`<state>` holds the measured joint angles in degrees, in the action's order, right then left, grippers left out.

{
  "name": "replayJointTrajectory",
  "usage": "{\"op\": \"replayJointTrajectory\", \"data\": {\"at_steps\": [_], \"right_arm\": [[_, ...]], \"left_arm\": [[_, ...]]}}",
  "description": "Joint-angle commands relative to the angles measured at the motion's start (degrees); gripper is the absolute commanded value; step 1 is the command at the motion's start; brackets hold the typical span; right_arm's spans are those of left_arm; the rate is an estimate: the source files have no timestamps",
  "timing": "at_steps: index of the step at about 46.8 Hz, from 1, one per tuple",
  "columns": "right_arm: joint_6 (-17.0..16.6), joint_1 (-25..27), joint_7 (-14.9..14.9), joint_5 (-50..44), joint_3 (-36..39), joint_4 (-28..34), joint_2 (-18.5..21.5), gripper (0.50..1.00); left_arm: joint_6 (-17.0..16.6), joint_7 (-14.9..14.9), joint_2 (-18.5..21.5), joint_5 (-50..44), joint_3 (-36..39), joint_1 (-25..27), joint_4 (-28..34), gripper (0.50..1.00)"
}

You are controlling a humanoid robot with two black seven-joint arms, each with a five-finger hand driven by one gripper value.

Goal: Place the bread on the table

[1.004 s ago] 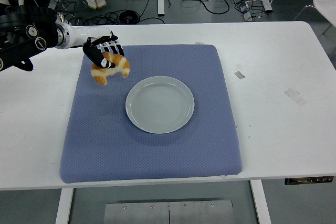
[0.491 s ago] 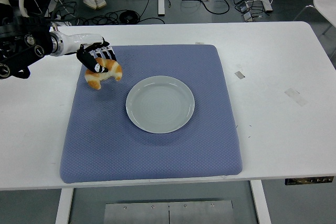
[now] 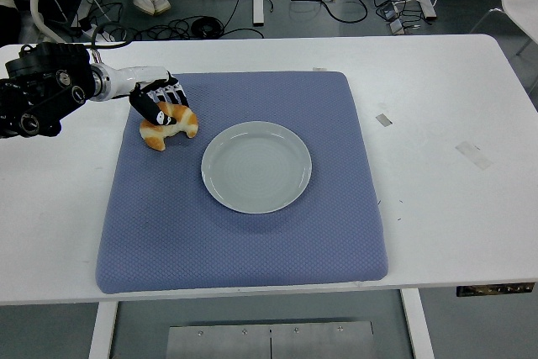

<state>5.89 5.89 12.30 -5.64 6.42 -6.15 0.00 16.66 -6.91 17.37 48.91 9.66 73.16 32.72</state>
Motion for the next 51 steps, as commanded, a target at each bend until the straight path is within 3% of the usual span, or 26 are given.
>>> {"op": "replayJointTrajectory", "data": {"at_steps": [1,6,9,11,18,36,51], "right_arm": [[0.00,0.00,0.00,0.02,0.00,0.00,0.00,1.000],[0.00,0.00,0.00,0.02,0.00,0.00,0.00,1.000],[0.00,0.00,0.00,0.02,0.00,0.00,0.00,1.000],[0.00,0.00,0.00,-0.07,0.00,0.00,0.00,1.000],[0.00,0.00,0.00,0.02,0.00,0.00,0.00,1.000],[0.00,0.00,0.00,0.02,0.00,0.00,0.00,1.000],[0.00,0.00,0.00,0.02,0.00,0.00,0.00,1.000]], "left_arm": [[-0.05,0.05,-0.14,-0.04,0.01,0.05,-0.20,0.500],[0.04,0.05,-0.58,-0.65,-0.08,0.14,-0.29,0.500],[0.13,0.23,-0.58,-0.74,-0.34,0.67,-0.11,0.700],[0.13,0.14,-0.58,-0.83,-0.69,0.75,-0.11,0.788],[0.22,0.31,-0.58,-4.51,-0.69,1.11,0.50,0.960],[1.36,0.75,0.03,-14.09,-4.21,2.87,0.50,0.980],[-6.11,0.75,-0.06,-18.23,-6.67,2.25,-0.02,0.981]]}}
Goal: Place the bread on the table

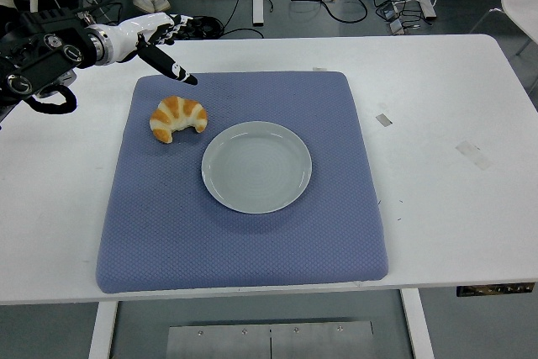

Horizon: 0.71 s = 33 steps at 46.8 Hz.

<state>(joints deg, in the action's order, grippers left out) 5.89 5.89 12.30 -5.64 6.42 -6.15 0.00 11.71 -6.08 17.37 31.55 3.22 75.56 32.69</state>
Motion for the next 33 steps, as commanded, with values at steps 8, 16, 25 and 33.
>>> {"op": "replayJointTrajectory", "data": {"at_steps": [8,16,25,33], "right_arm": [[0.00,0.00,0.00,0.02,0.00,0.00,0.00,1.000],[0.00,0.00,0.00,0.02,0.00,0.00,0.00,1.000],[0.00,0.00,0.00,0.02,0.00,0.00,0.00,1.000],[0.00,0.00,0.00,-0.07,0.00,0.00,0.00,1.000]], "left_arm": [[-2.66,-0.24,0.12,-3.07,-2.68,-0.23,0.27,0.981],[-2.13,-0.77,0.47,-9.83,-6.12,-2.69,0.27,0.981],[-1.87,-0.77,0.47,-15.90,-10.59,-5.95,0.18,0.981],[-1.87,-0.60,0.20,-17.57,-18.59,-9.10,0.01,0.981]]}}
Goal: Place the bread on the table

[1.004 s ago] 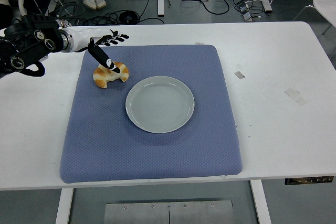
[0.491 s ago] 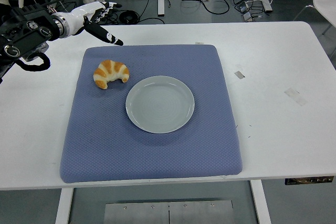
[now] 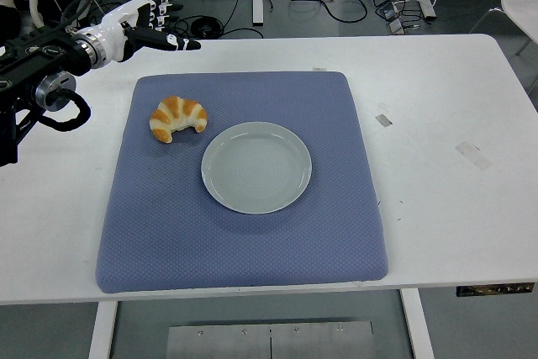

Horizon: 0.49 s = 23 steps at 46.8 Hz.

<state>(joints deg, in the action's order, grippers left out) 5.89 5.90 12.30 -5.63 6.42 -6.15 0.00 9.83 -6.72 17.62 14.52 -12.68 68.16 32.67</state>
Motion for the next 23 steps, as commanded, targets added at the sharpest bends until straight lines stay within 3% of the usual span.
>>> {"op": "replayJointTrajectory", "data": {"at_steps": [1,7,16,23], "right_arm": [[0.00,-0.01,0.00,-0.08,0.00,0.00,0.00,1.000],[0.00,-0.01,0.00,0.01,0.00,0.00,0.00,1.000],[0.00,-0.09,0.00,0.01,0.00,-0.18,0.00,1.000],[0.00,-0.09,0.00,0.00,0.09,-0.26,0.00,1.000]], "left_arm": [[0.02,-0.05,-0.13,-0.81,-4.09,-2.23,0.02,0.981],[0.98,0.04,-0.22,-1.16,-10.69,-3.82,-0.06,0.981],[1.42,-0.23,-0.66,-1.95,-13.59,-5.66,-0.42,0.981],[1.42,-0.31,-2.77,-7.92,-19.48,-7.86,-0.59,0.983]]}}
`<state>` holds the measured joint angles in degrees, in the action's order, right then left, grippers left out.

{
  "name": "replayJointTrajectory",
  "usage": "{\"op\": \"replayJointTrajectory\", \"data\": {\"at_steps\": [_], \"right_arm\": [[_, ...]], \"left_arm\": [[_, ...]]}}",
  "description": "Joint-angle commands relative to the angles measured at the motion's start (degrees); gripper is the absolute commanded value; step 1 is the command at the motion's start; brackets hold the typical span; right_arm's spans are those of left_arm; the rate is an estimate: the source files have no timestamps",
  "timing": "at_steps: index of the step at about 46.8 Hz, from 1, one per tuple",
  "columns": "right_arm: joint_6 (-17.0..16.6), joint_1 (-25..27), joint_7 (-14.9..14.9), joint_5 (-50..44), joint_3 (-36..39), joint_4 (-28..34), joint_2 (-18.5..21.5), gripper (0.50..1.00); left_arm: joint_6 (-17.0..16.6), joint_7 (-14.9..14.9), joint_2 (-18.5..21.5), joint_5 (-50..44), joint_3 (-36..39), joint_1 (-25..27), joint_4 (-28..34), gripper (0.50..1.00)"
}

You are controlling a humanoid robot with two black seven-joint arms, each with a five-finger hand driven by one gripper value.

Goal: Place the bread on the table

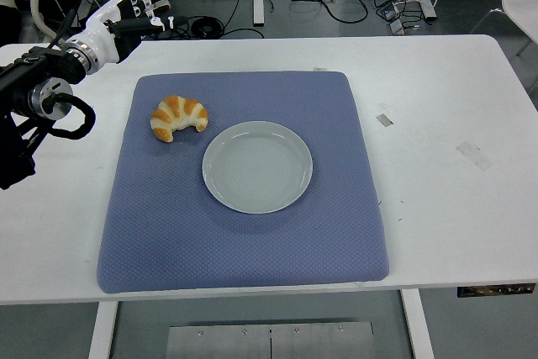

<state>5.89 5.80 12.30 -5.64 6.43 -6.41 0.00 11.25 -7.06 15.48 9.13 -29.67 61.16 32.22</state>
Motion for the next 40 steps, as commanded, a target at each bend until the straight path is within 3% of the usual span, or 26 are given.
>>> {"op": "replayJointTrajectory", "data": {"at_steps": [1,10,19,40], "right_arm": [[0.00,0.00,0.01,-0.07,0.07,-0.01,0.00,1.000],[0.00,0.09,0.01,0.01,0.07,-0.01,0.00,1.000],[0.00,0.09,0.01,0.01,0.07,-0.09,0.00,1.000],[0.09,0.09,0.01,0.01,0.16,-0.01,0.00,1.000]], "left_arm": [[0.00,0.03,-0.71,-3.24,-3.28,-1.30,-0.14,0.983],[0.61,-0.06,-1.33,-4.56,-5.22,-3.24,-0.23,0.983],[3.25,-2.52,-1.68,-4.56,-8.21,-4.82,-0.49,0.983],[6.06,-2.96,-5.02,-5.71,-9.36,-4.82,-7.61,0.983]]}}
